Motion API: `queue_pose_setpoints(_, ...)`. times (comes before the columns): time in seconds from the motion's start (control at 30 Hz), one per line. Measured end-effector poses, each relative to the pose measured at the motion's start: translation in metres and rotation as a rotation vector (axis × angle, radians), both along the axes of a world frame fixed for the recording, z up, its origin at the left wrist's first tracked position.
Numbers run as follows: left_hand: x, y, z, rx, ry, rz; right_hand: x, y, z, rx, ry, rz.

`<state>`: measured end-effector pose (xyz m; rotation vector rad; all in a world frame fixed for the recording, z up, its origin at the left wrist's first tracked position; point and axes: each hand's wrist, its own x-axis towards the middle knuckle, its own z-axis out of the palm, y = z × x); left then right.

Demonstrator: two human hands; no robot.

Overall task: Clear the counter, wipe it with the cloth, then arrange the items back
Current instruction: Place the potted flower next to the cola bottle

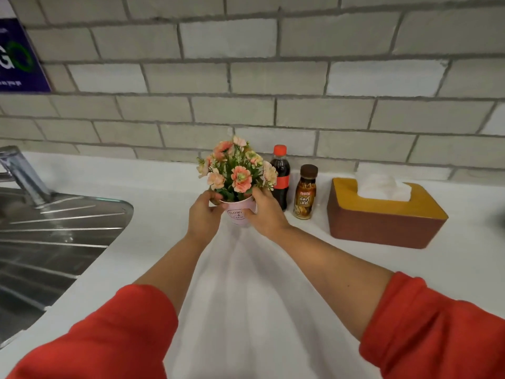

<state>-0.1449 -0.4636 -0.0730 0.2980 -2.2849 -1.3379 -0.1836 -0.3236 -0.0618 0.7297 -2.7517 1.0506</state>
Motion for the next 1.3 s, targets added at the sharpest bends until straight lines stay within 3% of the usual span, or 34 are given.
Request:
queue_pose_setpoints(0.4, -0.042, -0.017, -0.019, 0.075, -0.045, 0.076, -0.036, -0.023, -0.002, 0.138, -0.2, 0.069)
queue_pose_setpoints(0.9, -0.057, -0.033, -0.013, 0.089, -0.145, 0.015, -0.035, -0.03, -0.013, 0.192, -0.259, 0.159)
queue_pose_setpoints(1.13, -0.052, -0.028, -0.011, -0.05, -0.154, 0.08, -0.029, -0.017, -0.015, 0.111, -0.214, 0.165)
queue_pose_setpoints(1.3, -0.046, -0.024, -0.006, -0.12, -0.152, 0.107, -0.023, -0.011, -0.01, 0.166, -0.299, 0.17)
